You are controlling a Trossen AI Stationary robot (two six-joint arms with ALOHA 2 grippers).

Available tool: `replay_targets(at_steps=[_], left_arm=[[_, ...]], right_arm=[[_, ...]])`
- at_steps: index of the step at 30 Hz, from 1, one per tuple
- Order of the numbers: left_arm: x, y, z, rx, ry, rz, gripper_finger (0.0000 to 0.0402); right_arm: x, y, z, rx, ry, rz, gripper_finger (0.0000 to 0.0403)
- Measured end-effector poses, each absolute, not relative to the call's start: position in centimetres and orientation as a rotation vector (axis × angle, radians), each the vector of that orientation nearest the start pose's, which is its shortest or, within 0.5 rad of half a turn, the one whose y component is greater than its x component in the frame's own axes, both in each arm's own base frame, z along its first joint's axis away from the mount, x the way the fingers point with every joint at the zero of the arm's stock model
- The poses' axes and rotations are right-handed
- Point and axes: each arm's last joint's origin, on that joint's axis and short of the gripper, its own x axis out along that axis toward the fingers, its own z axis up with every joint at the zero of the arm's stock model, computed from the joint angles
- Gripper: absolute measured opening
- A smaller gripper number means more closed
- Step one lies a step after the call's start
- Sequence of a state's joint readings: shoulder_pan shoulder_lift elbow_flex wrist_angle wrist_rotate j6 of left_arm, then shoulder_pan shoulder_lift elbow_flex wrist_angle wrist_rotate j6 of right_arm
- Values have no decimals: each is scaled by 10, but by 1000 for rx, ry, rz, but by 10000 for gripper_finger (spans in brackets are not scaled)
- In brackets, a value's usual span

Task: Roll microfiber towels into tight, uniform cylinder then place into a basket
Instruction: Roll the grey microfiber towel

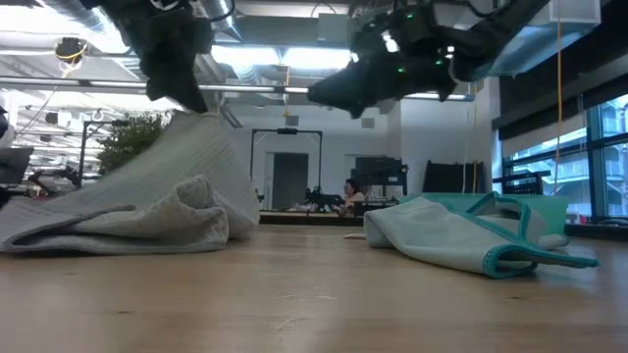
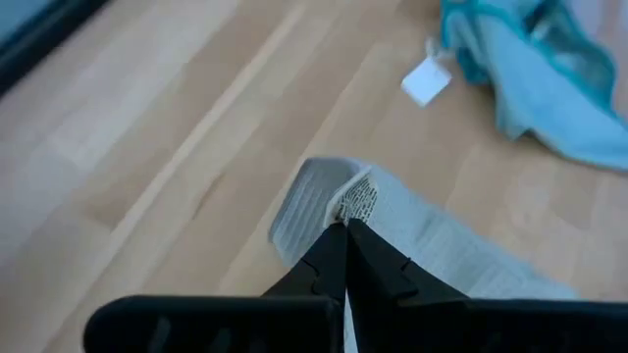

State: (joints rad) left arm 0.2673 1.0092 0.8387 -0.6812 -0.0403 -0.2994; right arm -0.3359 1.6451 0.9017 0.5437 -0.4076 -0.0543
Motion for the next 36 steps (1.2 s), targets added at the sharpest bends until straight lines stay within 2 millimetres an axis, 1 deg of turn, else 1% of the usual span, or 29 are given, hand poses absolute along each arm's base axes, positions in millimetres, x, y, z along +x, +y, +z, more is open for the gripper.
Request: replay_targets(at_steps=[5, 7, 9, 11, 16, 19, 22, 27, 32, 36], left_arm=[[193, 54, 273, -352, 762, 398, 0], [197, 55, 274, -351, 746, 393, 0], [200, 55, 275, -336, 768, 387, 0], [204, 55, 281, -291, 757, 362, 0], [213, 56, 297, -226, 735, 330, 0], [215, 57, 306, -216, 736, 328, 0], [214, 57, 310, -213, 764, 341, 0], [215, 56, 319, -177, 746, 345, 0], [215, 57, 335, -140, 704, 336, 0], [214, 56, 340, -132, 705, 327, 0]], right_arm=[[368, -113, 229, 60, 183, 217, 114], [381, -116, 231, 76, 214, 238, 115], [393, -120, 230, 98, 262, 271, 116], [402, -122, 227, 110, 311, 317, 116], [422, -129, 231, 38, 311, 354, 116], [428, -130, 230, 27, 307, 360, 116], [429, -131, 234, 19, 293, 369, 116], [428, -130, 235, -21, 285, 402, 116], [428, -129, 233, -18, 280, 445, 115], [428, -129, 232, -21, 281, 455, 107]])
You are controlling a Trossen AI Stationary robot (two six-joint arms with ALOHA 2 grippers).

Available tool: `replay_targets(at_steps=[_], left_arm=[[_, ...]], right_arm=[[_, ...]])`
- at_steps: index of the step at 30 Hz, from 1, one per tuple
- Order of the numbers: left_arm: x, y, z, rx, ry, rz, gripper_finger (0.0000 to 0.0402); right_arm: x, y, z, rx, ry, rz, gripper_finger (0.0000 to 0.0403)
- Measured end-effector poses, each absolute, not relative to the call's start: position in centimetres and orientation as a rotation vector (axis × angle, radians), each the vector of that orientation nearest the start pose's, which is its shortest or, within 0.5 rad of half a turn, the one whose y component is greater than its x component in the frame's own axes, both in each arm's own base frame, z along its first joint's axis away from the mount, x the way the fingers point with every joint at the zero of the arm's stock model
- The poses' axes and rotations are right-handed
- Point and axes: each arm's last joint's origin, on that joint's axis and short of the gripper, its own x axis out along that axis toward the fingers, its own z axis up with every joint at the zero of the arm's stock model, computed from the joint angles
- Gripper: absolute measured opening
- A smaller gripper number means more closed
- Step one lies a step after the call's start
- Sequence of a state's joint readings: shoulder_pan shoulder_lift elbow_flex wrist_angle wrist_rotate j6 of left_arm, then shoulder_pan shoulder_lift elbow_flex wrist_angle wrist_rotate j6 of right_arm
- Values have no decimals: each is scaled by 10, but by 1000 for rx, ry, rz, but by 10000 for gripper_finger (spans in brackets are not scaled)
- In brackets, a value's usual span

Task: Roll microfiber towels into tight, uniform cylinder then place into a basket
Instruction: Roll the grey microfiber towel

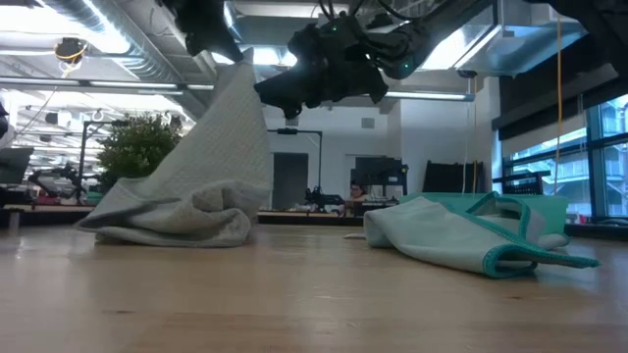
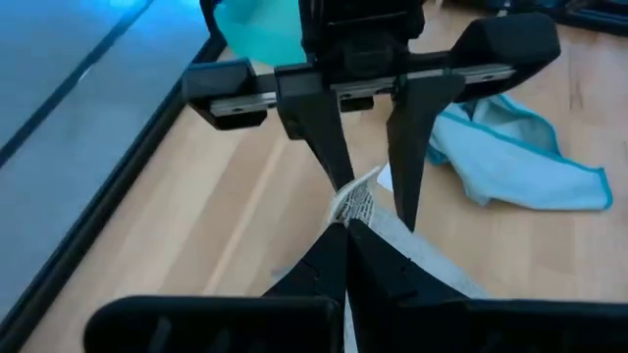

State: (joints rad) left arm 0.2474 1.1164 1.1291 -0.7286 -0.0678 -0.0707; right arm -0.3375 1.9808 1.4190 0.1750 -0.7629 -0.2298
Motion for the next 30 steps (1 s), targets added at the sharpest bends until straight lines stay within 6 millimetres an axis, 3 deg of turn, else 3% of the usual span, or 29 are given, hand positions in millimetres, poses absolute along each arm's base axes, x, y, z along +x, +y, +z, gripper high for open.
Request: replay_targets(at_steps=[9, 17, 30], left_arm=[[222, 46, 329, -169, 806, 245, 0], [241, 48, 313, -145, 868, 233, 0], [244, 49, 334, -89, 793, 235, 0]], right_arm=[[426, -140, 236, -76, 228, 454, 101], [425, -134, 235, -53, 232, 543, 102], [422, -131, 229, -21, 265, 614, 103]])
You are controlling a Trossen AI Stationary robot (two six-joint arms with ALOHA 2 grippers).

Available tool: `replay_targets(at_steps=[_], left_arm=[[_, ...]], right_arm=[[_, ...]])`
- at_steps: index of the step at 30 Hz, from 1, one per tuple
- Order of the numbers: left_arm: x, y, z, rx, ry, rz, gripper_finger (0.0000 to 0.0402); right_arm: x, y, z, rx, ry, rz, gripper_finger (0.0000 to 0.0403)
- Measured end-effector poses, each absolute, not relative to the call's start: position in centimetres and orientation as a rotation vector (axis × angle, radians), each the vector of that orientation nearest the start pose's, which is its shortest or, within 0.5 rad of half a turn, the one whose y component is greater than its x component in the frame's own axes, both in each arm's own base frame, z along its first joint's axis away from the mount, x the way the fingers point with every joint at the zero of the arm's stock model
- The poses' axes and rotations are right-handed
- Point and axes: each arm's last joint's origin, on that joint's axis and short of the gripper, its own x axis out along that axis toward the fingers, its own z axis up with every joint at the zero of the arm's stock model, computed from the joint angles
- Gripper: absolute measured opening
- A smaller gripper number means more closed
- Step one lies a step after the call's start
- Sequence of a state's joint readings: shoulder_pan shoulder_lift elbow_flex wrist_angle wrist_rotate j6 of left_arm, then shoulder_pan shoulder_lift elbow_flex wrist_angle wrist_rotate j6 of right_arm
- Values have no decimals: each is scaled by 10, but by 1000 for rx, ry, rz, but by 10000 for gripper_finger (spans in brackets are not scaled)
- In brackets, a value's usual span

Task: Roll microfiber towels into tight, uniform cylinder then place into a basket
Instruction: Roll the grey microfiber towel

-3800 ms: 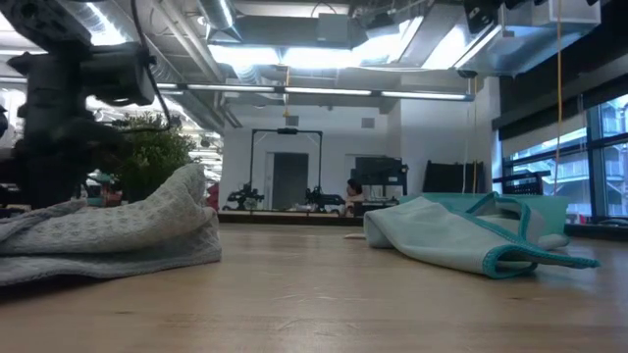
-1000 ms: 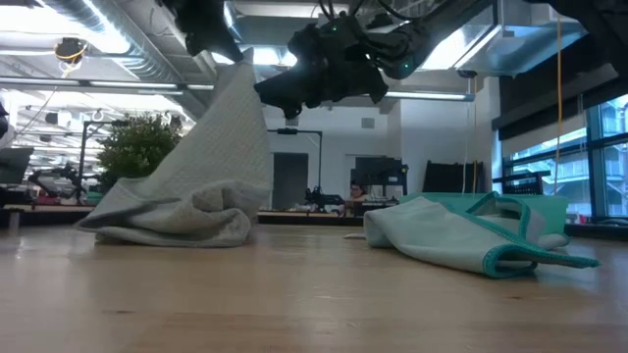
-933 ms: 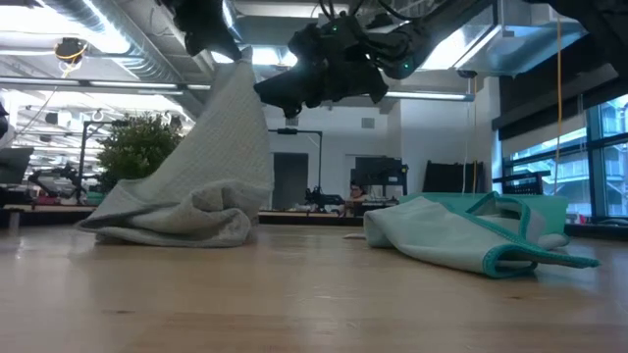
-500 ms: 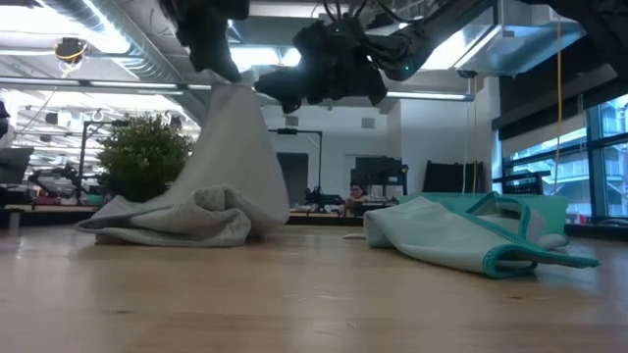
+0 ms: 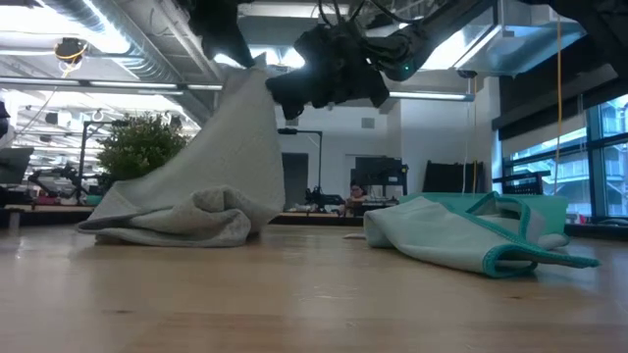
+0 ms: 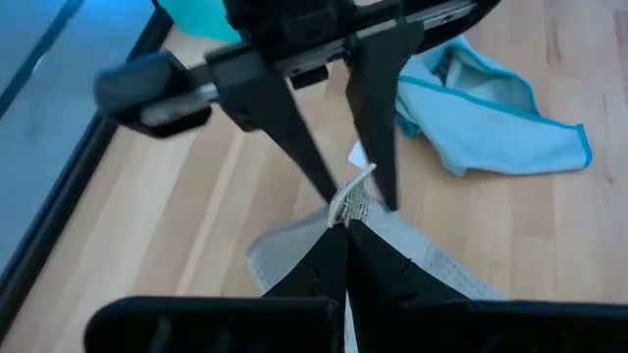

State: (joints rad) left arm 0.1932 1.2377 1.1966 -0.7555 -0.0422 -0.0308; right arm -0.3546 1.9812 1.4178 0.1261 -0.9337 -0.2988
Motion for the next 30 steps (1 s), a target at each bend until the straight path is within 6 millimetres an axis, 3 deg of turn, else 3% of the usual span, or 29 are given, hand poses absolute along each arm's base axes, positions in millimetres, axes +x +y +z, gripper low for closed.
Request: replay_targets(at_steps=[16, 30], left_arm=[[239, 50, 353, -55, 797, 274, 0], [225, 50, 388, 16, 804, 344, 0]], right_arm=[[422, -129, 230, -55, 230, 682, 103], [422, -129, 230, -49, 238, 676, 103]])
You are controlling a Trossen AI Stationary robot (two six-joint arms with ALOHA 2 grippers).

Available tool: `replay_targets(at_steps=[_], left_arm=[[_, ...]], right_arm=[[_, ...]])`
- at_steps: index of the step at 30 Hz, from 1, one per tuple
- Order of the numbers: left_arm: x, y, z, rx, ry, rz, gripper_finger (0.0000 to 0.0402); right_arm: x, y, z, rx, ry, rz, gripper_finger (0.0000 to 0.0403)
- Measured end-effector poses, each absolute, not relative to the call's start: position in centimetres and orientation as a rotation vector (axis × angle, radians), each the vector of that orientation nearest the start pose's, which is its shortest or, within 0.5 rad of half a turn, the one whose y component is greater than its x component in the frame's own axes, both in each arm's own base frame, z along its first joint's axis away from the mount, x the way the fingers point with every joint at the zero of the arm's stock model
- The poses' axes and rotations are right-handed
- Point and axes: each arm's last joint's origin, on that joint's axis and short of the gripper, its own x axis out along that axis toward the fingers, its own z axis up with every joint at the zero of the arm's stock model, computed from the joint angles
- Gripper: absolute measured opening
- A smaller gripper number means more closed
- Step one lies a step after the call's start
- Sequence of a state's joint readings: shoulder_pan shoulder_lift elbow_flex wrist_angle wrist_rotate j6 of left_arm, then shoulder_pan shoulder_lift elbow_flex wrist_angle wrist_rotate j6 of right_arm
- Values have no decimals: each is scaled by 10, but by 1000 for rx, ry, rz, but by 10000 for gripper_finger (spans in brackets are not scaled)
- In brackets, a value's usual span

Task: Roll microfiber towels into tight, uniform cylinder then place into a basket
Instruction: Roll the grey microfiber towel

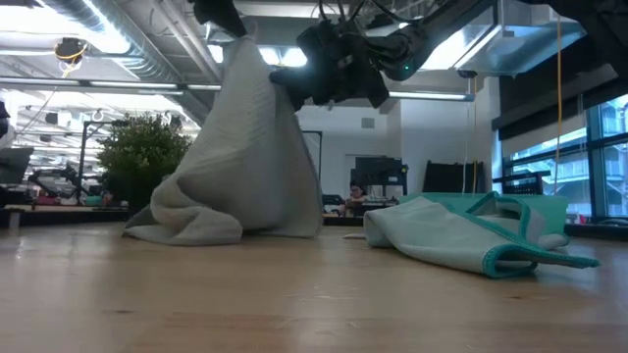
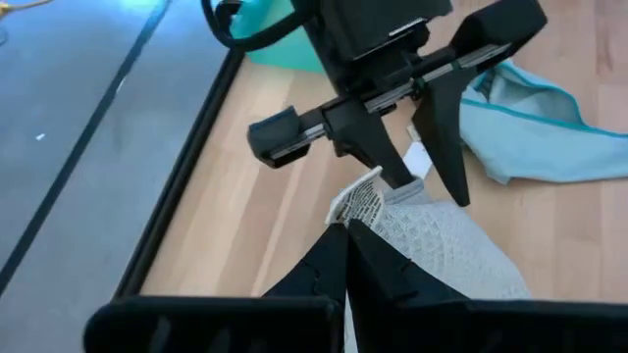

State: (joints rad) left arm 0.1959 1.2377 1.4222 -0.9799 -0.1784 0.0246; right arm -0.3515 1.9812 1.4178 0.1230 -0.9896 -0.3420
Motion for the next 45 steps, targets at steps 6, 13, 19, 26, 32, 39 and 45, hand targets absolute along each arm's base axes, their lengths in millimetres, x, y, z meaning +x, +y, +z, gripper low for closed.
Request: replay_targets(at_steps=[6, 13, 19, 26, 32, 39, 45], left_arm=[[220, 50, 395, 32, 820, 390, 0], [216, 51, 403, 45, 821, 442, 0], [215, 51, 403, 50, 826, 456, 0], [213, 53, 402, 52, 841, 476, 0], [213, 56, 402, 45, 841, 490, 0], [212, 59, 402, 38, 842, 505, 0], [212, 59, 402, 39, 842, 504, 0]], right_arm=[[420, -129, 225, 22, 319, 615, 103], [416, -130, 214, 67, 448, 525, 103], [412, -130, 206, 93, 555, 451, 103], [405, -129, 196, 130, 701, 379, 103], [404, -125, 192, 130, 796, 255, 103], [404, -117, 188, 212, 878, 128, 103], [406, -106, 175, 324, 951, 75, 103]])
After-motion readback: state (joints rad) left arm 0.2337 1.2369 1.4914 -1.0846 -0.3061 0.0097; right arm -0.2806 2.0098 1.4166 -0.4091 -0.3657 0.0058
